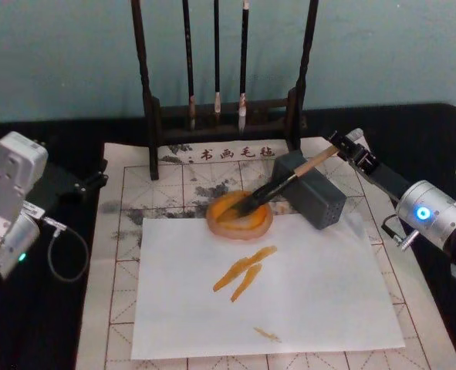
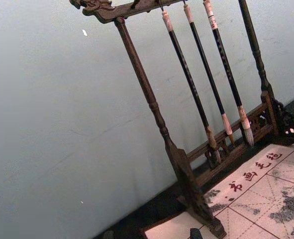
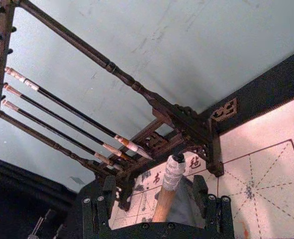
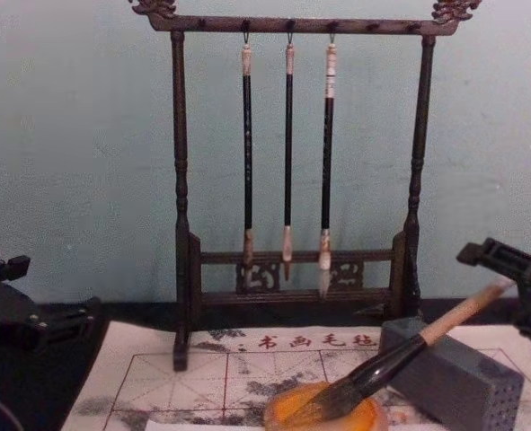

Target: Pick up the brush from the inkstone, write on the paper, then place the brush back to its original position.

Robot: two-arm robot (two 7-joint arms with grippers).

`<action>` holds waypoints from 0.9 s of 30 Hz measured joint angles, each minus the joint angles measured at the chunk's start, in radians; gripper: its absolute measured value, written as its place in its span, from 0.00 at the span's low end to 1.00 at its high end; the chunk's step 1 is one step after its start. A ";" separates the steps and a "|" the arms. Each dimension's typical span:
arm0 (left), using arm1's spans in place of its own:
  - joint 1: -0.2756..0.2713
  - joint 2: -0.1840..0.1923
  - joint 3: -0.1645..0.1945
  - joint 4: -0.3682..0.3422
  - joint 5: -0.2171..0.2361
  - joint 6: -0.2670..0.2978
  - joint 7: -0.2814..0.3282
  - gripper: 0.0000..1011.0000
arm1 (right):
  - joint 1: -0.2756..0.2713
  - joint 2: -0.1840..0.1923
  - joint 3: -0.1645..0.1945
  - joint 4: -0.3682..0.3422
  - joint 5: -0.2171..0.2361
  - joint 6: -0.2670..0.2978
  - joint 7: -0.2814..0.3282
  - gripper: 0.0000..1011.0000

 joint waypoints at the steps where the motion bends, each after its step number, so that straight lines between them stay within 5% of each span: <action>1: 0.000 0.000 0.000 0.000 0.000 0.000 0.000 0.99 | 0.000 0.000 0.000 0.000 0.000 0.000 0.000 0.99; 20: 0.000 0.000 0.000 0.000 0.000 0.000 0.000 0.99 | -0.020 0.027 0.012 -0.031 -0.002 -0.008 0.023 0.99; 27: 0.000 0.000 0.000 0.000 0.000 0.000 0.000 0.99 | -0.045 0.074 0.008 -0.063 -0.062 -0.030 0.073 0.99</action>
